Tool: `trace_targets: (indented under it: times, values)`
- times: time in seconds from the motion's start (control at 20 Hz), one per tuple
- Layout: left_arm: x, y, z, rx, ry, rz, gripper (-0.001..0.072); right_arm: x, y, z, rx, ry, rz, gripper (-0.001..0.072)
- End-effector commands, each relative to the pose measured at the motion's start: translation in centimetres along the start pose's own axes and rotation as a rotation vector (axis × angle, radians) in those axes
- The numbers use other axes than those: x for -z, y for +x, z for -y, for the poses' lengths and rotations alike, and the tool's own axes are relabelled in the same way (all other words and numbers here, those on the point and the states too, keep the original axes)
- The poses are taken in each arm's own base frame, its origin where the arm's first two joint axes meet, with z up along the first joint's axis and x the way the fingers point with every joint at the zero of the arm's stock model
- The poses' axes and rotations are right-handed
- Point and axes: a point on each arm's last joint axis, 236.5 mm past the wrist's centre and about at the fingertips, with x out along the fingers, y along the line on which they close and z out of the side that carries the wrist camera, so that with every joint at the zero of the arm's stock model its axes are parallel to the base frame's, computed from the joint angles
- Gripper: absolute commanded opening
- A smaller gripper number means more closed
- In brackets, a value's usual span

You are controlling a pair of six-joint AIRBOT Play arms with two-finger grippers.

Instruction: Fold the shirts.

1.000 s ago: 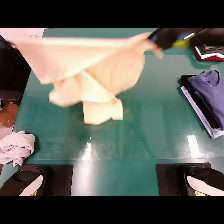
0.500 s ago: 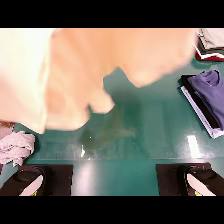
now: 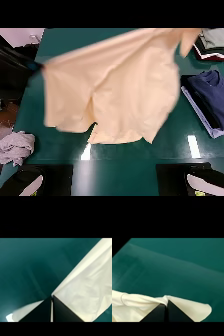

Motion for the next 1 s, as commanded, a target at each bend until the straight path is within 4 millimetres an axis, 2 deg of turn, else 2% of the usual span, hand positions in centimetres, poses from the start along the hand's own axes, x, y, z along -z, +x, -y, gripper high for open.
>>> trace_targets:
  times: [0.0,0.05,0.15,0.35,0.4,0.45,0.5,0.55,0.65,0.75,0.85,0.95]
  values:
    - [8.6,8.3,-3.2,-0.014,-0.149,-0.138,0.0022,5.3,8.6,6.0,0.117,0.075,-0.261,0.0015]
    - [9.9,10.0,-4.1,-0.025,-0.174,-0.159,0.0022,6.1,10.5,7.7,0.153,0.083,-0.287,0.0015]
    - [10.8,12.7,-5.2,-0.025,-0.215,-0.191,0.0023,7.2,13.6,9.8,0.187,0.105,-0.318,0.0016]
    - [9.3,16.8,-7.0,-0.020,-0.270,-0.186,0.0025,7.1,17.6,11.5,0.199,0.148,-0.277,0.0018]
    - [8.8,17.6,-7.4,-0.021,-0.272,-0.188,0.0198,6.8,18.1,11.7,0.200,0.149,-0.258,0.0024]
    - [8.2,18.3,-7.9,-0.023,-0.271,-0.188,0.0391,6.5,18.4,11.9,0.201,0.149,-0.246,0.0113]
    - [7.5,18.8,-8.5,-0.029,-0.277,-0.186,0.0432,6.3,18.6,12.2,0.204,0.150,-0.234,0.0319]
    - [6.8,18.9,-9.2,-0.033,-0.279,-0.183,0.0430,6.3,18.5,12.4,0.207,0.153,-0.232,0.0384]
    - [5.5,18.2,-11.2,-0.053,-0.294,-0.177,0.0430,6.6,17.2,13.0,0.215,0.170,-0.252,0.0384]
    - [5.1,16.3,-14.4,-0.095,-0.330,-0.168,0.0430,8.1,15.0,13.8,0.225,0.180,-0.330,0.0384]
    - [6.3,14.5,-18.3,-0.151,-0.392,-0.173,0.0430,10.7,12.9,13.2,0.182,0.179,-0.457,0.0384]
    - [9.3,13.8,-21.2,-0.163,-0.436,-0.244,0.0430,13.1,11.3,11.2,0.073,0.209,-0.582,0.0384]
